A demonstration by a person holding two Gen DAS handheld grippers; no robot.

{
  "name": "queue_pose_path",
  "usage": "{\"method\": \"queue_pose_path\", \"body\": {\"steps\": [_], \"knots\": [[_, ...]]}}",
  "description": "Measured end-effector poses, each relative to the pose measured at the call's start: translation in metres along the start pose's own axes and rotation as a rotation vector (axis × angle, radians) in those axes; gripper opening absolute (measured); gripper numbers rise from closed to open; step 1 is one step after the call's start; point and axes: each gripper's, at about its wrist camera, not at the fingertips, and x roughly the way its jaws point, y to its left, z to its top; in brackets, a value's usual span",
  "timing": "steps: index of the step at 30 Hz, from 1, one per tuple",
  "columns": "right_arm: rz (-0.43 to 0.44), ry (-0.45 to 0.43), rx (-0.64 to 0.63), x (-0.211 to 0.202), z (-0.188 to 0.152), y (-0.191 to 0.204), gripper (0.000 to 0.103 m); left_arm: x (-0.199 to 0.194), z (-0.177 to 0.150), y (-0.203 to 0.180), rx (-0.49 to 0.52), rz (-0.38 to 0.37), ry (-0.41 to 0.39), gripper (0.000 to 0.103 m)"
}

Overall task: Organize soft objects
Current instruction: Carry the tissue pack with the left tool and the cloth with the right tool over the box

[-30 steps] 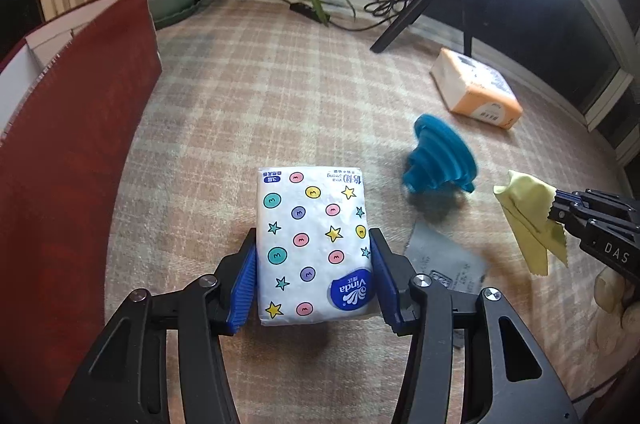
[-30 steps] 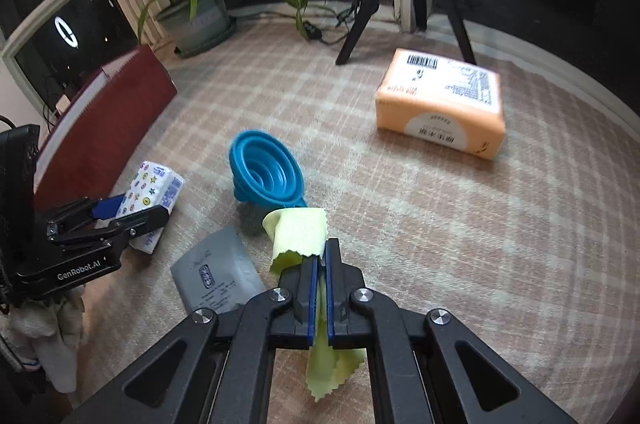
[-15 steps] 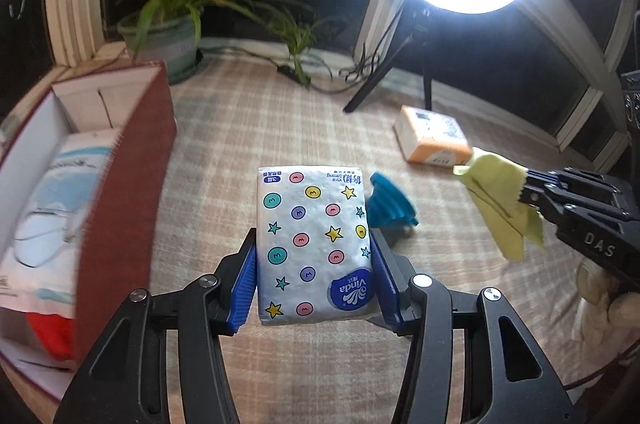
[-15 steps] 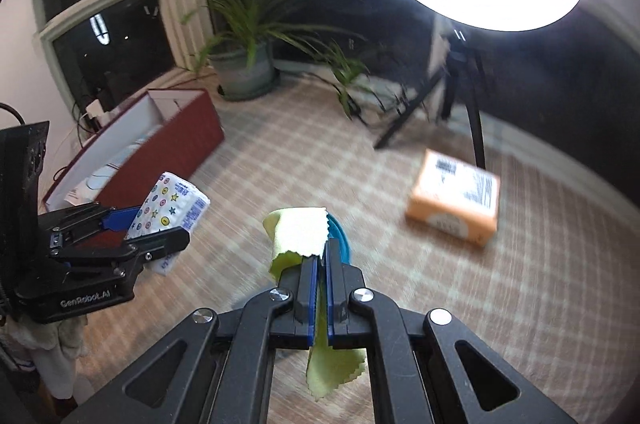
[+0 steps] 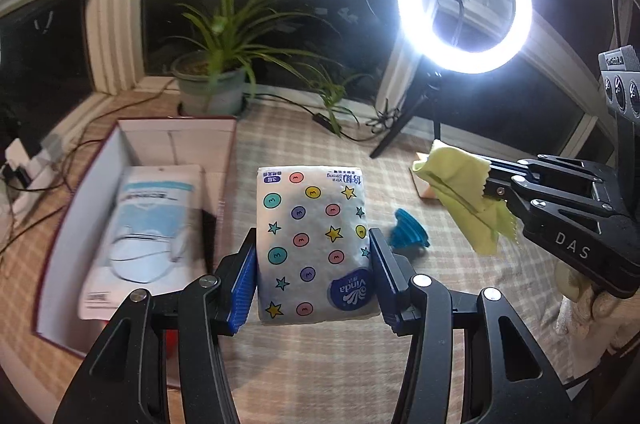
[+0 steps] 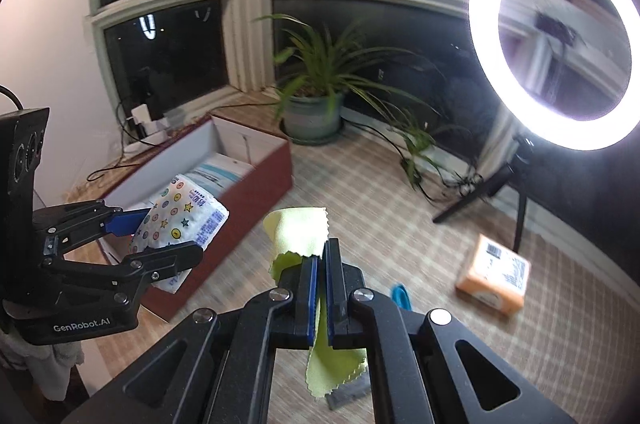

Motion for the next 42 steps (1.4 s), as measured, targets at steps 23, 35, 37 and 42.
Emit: {"method": "queue_pose_path", "body": {"steps": [23,35,37,42], "knots": [[0.072,-0.021,-0.126,0.044,0.064,0.115,0.003,-0.041,0.003,0.108,-0.082,0.080,-0.053,0.050],[0.120,0.046,-0.091,0.088,0.083,0.133,0.003,-0.031,0.002,0.155,-0.121,0.107,-0.023,0.050],[0.146,0.071,-0.066,0.102,0.088,0.135,0.003,-0.028,0.003,0.159,-0.126,0.106,-0.014,0.050],[0.205,0.131,-0.006,0.134,0.095,0.140,0.003,-0.015,0.004,0.168,-0.128,0.092,0.027,0.050]]}}
